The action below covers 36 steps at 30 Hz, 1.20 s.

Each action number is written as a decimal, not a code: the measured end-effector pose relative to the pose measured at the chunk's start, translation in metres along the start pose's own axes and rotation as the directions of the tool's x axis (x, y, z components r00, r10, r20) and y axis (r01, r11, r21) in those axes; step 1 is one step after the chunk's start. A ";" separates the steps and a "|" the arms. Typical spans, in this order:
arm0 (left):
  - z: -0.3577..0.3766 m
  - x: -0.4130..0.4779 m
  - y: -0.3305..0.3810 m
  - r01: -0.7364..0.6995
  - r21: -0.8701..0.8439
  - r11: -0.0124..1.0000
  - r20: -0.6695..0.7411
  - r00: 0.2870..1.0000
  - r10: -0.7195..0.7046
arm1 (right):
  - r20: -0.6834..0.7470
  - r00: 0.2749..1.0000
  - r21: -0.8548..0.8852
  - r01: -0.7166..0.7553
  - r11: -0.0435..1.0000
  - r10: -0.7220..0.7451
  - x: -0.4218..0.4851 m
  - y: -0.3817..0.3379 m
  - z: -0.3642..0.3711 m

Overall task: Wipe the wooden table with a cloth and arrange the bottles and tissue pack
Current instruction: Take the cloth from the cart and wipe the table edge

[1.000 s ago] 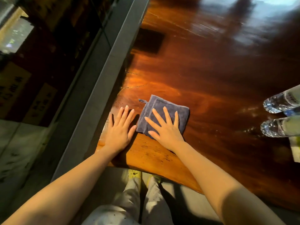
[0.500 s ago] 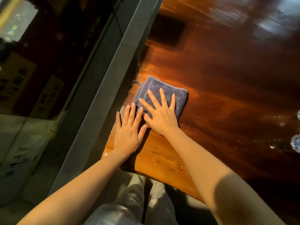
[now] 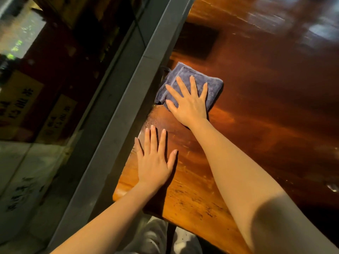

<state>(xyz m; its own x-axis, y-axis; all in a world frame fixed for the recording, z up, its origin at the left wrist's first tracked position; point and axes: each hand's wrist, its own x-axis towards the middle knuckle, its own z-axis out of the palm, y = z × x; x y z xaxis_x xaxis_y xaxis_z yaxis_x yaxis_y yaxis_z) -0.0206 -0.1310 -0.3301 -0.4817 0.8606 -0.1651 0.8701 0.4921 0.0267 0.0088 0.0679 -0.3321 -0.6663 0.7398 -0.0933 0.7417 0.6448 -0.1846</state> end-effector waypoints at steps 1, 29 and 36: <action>0.000 0.000 0.000 0.002 0.012 1.000 0.002 1.000 -0.002 | -0.003 1.000 0.004 -0.004 1.000 0.004 0.002 0.002 -0.001; -0.002 -0.013 0.068 0.303 -0.105 0.947 0.017 0.953 -0.302 | -0.080 0.928 0.051 -0.362 0.931 0.365 -0.083 0.159 -0.020; 0.006 -0.023 0.078 0.286 -0.090 0.954 -0.003 0.958 -0.288 | -0.070 0.892 0.055 -0.443 0.895 0.446 -0.119 0.194 -0.025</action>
<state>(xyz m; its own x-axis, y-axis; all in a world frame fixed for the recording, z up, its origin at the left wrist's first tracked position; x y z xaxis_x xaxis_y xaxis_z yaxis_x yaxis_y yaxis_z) 0.0590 -0.1126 -0.3297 -0.7121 0.6829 -0.1627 0.6826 0.7277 0.0665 0.2340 0.1093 -0.3321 -0.2588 0.9610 -0.0974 0.9547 0.2391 -0.1773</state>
